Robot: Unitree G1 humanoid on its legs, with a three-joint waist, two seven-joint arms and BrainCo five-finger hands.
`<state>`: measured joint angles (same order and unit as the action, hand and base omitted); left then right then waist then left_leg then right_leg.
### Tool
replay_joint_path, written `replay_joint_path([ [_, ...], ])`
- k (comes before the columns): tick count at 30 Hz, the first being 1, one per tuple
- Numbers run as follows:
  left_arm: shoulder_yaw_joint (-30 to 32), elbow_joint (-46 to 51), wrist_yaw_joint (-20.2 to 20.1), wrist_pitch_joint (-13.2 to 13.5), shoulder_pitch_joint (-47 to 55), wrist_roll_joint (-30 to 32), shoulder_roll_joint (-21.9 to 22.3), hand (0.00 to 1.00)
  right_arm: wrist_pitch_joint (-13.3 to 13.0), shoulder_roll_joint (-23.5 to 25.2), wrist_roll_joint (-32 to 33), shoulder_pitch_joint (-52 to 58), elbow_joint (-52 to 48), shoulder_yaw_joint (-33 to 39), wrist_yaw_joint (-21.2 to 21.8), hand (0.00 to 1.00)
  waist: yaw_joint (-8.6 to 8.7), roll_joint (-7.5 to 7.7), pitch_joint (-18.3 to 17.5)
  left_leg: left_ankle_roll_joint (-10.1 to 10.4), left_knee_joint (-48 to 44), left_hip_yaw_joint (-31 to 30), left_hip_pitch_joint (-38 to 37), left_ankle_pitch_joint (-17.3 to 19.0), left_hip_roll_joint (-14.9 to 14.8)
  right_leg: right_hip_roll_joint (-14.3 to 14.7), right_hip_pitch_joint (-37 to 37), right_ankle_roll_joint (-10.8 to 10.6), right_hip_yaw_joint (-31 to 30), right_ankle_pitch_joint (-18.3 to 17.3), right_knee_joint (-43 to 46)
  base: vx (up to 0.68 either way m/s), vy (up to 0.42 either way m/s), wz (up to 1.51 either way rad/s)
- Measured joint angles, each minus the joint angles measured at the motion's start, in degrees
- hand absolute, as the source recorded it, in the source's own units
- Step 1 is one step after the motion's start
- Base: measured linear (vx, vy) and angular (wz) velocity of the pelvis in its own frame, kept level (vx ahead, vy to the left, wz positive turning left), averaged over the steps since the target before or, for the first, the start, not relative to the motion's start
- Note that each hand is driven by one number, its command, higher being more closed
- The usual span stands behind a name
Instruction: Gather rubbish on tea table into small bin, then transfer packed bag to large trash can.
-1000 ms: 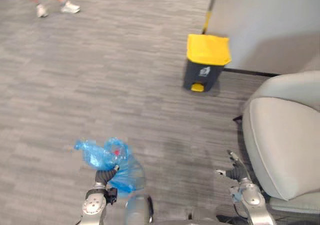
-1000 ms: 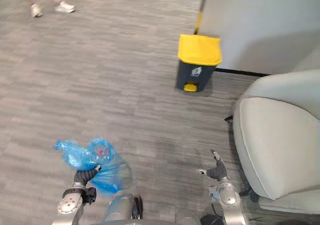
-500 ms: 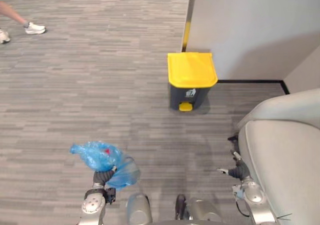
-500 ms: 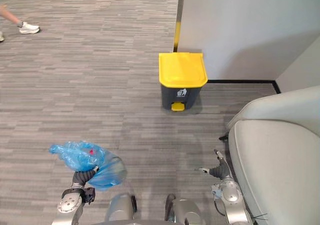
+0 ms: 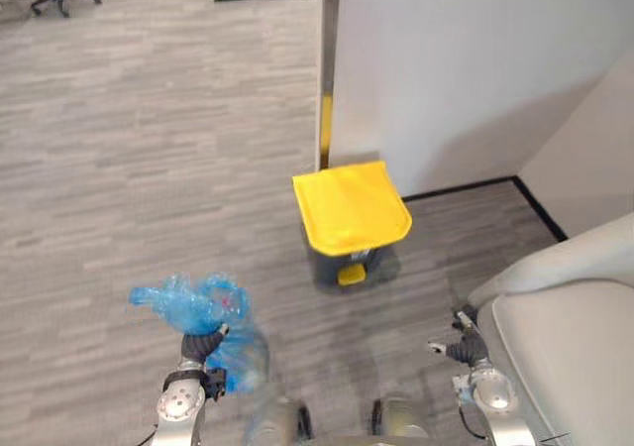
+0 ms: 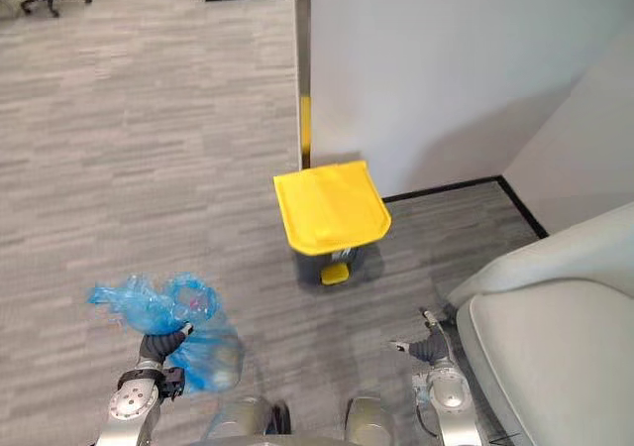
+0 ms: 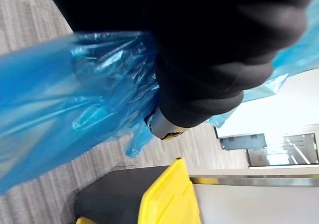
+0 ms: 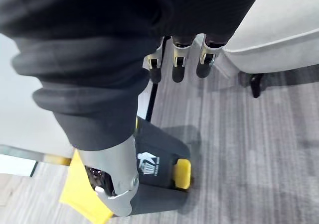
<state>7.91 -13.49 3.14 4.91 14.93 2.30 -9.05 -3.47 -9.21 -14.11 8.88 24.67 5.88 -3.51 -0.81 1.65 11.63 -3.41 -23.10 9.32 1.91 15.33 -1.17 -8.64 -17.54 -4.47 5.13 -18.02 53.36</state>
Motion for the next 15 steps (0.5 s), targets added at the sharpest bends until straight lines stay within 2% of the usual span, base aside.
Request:
replay_joint_path([
  [2,0.1,-0.7,0.2,0.0,-1.7,0.0,-0.2,1.0,0.0,-0.1,0.0,0.0,-0.5,0.3,0.0,0.0,0.04,-0.08,0.1,1.3,1.7,-1.5,-2.4,1.0,-0.5,2.4,-3.5,-0.3,1.0,1.1,-15.1,0.43,-0.057,0.28],
  [3,0.3,-1.2,0.3,0.0,-2.4,0.0,-0.2,1.0,0.0,-0.1,0.0,0.1,0.0,0.5,0.0,0.0,0.05,0.08,0.0,1.7,2.0,-1.7,-3.2,1.2,-0.5,3.2,-3.2,0.6,0.9,3.5,-21.6,0.42,-0.097,0.41],
  [4,0.7,-2.1,0.7,0.0,-2.6,0.0,-0.2,1.0,0.1,-0.2,0.0,0.1,0.8,0.9,0.0,0.0,-0.05,0.74,-0.2,3.4,2.1,-3.1,-4.8,2.2,-0.4,4.1,-1.6,1.9,0.4,11.5,-30.4,0.45,-0.152,0.64],
  [5,0.7,-3.8,0.8,-0.1,-3.0,0.0,0.3,1.0,0.3,-0.6,0.0,0.4,1.7,1.5,-0.1,0.0,0.24,-0.25,0.0,4.8,1.3,-5.4,-6.0,3.1,-1.3,4.3,0.2,3.2,0.9,15.8,-30.1,0.54,-0.187,0.61],
  [6,0.6,-4.0,0.9,-0.1,-3.1,0.0,0.7,1.0,0.5,-0.6,0.0,0.7,1.5,1.6,-0.1,0.0,0.06,-0.93,-0.1,5.3,0.3,-5.7,-6.1,2.8,-2.2,4.7,0.8,3.9,2.3,15.1,-29.7,0.45,-0.175,0.58],
  [7,0.7,-4.0,0.8,-0.1,-3.1,0.0,1.0,1.0,0.5,-0.5,0.1,1.1,0.8,1.6,-0.1,0.0,-0.01,-1.01,-0.1,7.0,-2.2,-5.7,-5.3,1.8,-3.1,4.7,2.1,4.5,3.7,13.2,-29.9,0.42,-0.183,0.33],
  [8,0.7,-4.0,0.8,-0.1,-3.1,0.0,1.4,1.0,0.5,-0.5,0.1,1.0,0.5,1.7,-0.1,0.0,0.0,-1.26,-0.1,7.8,-4.4,-5.7,-4.5,1.3,-3.7,4.9,2.9,4.9,4.6,12.6,-30.0,0.4,-0.198,0.49],
  [9,0.8,-3.8,0.8,-0.1,-3.6,0.0,2.7,1.0,0.5,-0.5,0.2,1.2,-0.6,2.6,-0.1,0.0,-0.12,-2.36,0.4,8.6,-12.0,-5.1,-2.1,-0.4,-5.6,6.3,6.1,5.7,6.0,12.0,-32.0,0.46,-0.208,0.39],
  [10,1.2,-3.7,0.7,-0.1,-3.5,0.0,3.4,1.0,0.5,-0.6,0.6,1.2,-1.8,2.9,-0.1,0.0,-0.34,-2.21,0.5,8.4,-19.1,-4.2,0.6,-3.5,-7.4,6.8,8.9,6.1,6.0,11.8,-34.1,0.3,-0.119,0.27],
  [11,1.2,-3.7,0.7,-0.1,-3.3,0.0,3.7,1.0,0.5,-0.7,0.8,1.3,-2.5,3.0,-0.3,0.0,-0.6,-2.11,0.5,8.3,-21.6,-3.4,1.9,-3.1,-8.3,6.9,10.7,6.1,6.0,11.8,-35.3,0.33,-0.078,0.04],
  [12,1.1,-3.3,0.6,-0.1,-3.2,0.0,4.0,1.0,0.3,-0.5,1.4,1.3,-4.1,4.0,-0.7,0.0,-1.21,-1.96,0.4,7.6,-23.5,-1.2,3.6,-1.0,-9.7,6.9,13.6,6.1,5.9,11.8,-37.6,0.28,-0.04,-0.07],
  [14,1.1,-1.9,0.6,-0.1,-3.2,0.0,4.3,1.0,-0.1,-0.4,2.7,1.3,-4.6,5.8,-1.6,0.0,-1.73,-1.94,0.4,6.4,-20.7,1.2,6.1,1.3,-10.9,6.6,15.2,6.1,5.7,11.8,-39.3,0.27,-0.001,-0.1],
  [15,1.1,-1.7,0.6,0.0,-3.4,-0.1,4.1,1.0,0.0,-0.2,3.1,1.3,-3.9,7.1,-1.8,0.0,-1.74,-2.21,0.2,6.1,-11.9,3.3,6.3,0.8,-10.9,6.2,15.4,5.7,5.7,11.6,-39.4,0.18,0.09,-0.04],
])
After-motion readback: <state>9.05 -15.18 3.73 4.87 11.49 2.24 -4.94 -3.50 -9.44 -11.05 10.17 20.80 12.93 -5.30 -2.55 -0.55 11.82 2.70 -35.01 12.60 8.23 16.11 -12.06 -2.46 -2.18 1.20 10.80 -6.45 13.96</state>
